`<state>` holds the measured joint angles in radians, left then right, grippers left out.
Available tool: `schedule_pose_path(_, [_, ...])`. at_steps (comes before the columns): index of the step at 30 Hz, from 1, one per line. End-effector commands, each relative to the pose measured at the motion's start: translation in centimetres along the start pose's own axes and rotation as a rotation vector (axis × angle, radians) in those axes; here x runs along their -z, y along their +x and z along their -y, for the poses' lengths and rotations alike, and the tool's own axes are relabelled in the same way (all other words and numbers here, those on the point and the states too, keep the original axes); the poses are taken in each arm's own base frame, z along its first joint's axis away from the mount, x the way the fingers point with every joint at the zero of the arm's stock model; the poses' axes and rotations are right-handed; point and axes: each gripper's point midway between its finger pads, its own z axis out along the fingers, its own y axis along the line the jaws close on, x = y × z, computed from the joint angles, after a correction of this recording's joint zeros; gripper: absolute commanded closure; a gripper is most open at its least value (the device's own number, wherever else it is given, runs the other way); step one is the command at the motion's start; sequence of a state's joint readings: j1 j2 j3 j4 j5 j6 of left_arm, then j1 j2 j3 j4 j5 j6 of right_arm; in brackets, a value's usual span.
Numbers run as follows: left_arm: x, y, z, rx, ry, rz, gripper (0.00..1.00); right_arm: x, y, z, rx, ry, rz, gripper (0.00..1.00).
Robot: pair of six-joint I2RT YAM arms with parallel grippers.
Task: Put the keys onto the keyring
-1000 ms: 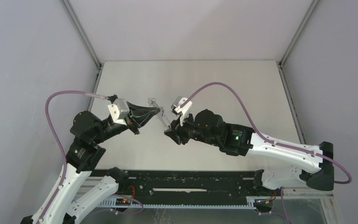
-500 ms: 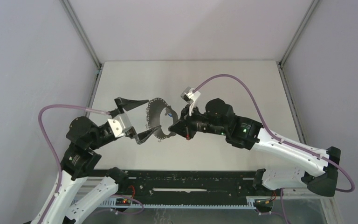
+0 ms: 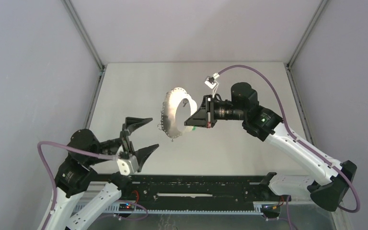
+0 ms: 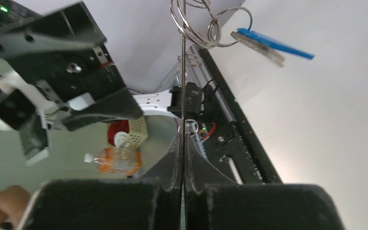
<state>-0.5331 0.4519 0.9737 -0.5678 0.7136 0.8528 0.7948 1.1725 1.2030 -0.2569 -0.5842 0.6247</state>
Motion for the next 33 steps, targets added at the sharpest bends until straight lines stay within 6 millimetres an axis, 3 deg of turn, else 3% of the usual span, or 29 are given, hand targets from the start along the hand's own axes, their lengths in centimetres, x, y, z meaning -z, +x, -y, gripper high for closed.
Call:
schedule_pose_path(1, [-0.4, 1.9, 3.4, -0.278, 0.164, 0.009, 0.0, 0.7, -0.3, -2.3, -0.117, -0.129, -0.053, 1.0])
schedule_pose_path(6, [-1.4, 3.4, 4.3, -0.615, 0.213, 0.037, 0.02, -0.1, -0.2, -2.2, -0.208, -0.166, -0.1, 1.0])
schedule_pose_path(9, [-2.4, 3.1, 3.2, -0.757, 0.134, 0.073, 0.04, -0.3, -0.2, -2.3, -0.222, -0.179, -0.109, 1.0])
schedule_pose_path(13, [-3.0, 2.5, 3.0, -0.87, 0.097, 0.128, 0.07, -0.6, 0.1, -2.0, -0.248, -0.173, -0.124, 1.0])
schedule_pose_path(17, [-3.3, 2.6, 3.6, -0.962, 0.099, 0.154, 0.16, -1.0, 0.4, -1.4, -0.278, -0.16, -0.143, 1.0])
schedule_pose_path(25, [-3.5, 2.4, 3.5, -1.063, 0.057, 0.169, 0.54, -1.3, 0.9, -0.7, -0.31, -0.137, -0.164, 1.0])
schedule_pose_path(30, [-3.4, 2.1, 3.3, -1.071, 0.034, 0.176, 0.93, -1.3, 1.1, -0.6, -0.311, -0.135, -0.173, 1.0])
schedule_pose_path(33, [-3.2, 1.5, 3.2, -1.025, 0.021, 0.198, 1.0, -1.3, 1.1, -0.5, -0.309, -0.129, -0.172, 0.94])
